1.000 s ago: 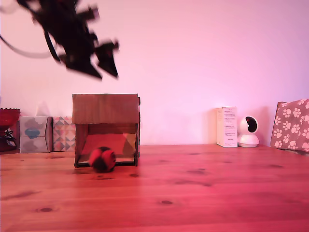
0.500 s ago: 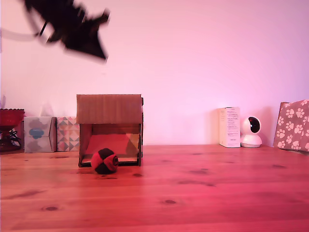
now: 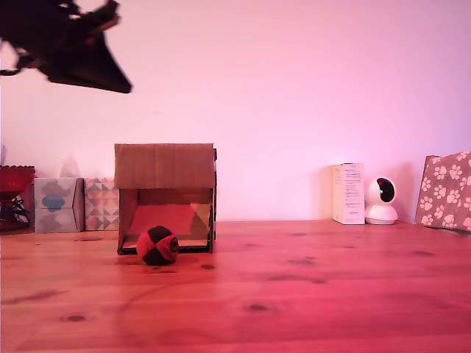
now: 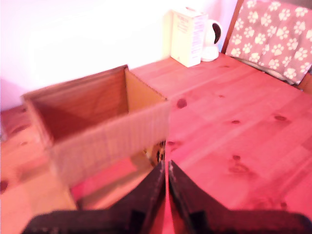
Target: Drop the footbag into the cardboard dice tower
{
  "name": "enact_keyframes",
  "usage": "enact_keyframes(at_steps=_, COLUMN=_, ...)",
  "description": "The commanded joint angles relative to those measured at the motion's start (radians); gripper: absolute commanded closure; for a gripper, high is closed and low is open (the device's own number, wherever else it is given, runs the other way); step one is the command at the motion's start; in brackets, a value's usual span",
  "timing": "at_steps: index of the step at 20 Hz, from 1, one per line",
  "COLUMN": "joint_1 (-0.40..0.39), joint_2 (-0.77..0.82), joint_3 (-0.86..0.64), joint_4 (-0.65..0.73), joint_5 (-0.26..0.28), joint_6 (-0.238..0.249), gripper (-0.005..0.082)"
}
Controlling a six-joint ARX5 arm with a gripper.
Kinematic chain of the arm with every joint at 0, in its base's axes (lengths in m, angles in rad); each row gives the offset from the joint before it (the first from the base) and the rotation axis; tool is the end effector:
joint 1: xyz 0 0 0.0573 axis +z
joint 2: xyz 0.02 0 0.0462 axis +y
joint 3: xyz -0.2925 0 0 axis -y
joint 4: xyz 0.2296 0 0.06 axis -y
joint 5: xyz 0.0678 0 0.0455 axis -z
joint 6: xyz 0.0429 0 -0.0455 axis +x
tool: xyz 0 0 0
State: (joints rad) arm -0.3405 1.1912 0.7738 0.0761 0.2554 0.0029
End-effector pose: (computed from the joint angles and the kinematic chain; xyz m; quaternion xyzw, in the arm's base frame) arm 0.2309 -0.0933 0.3004 0.0086 0.1692 -0.2895 0.9420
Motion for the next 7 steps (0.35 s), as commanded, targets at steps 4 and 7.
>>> enact_keyframes(at_steps=4, joint_1=0.000, joint_2=-0.114, joint_3=-0.135, joint_4=-0.001, joint_5=-0.011, joint_6=-0.024, gripper=0.0789)
enact_keyframes(at_steps=7, joint_1=0.000, joint_2=-0.174, joint_3=-0.171, joint_4=-0.031, joint_5=-0.039, joint_6=-0.030, gripper=0.0789)
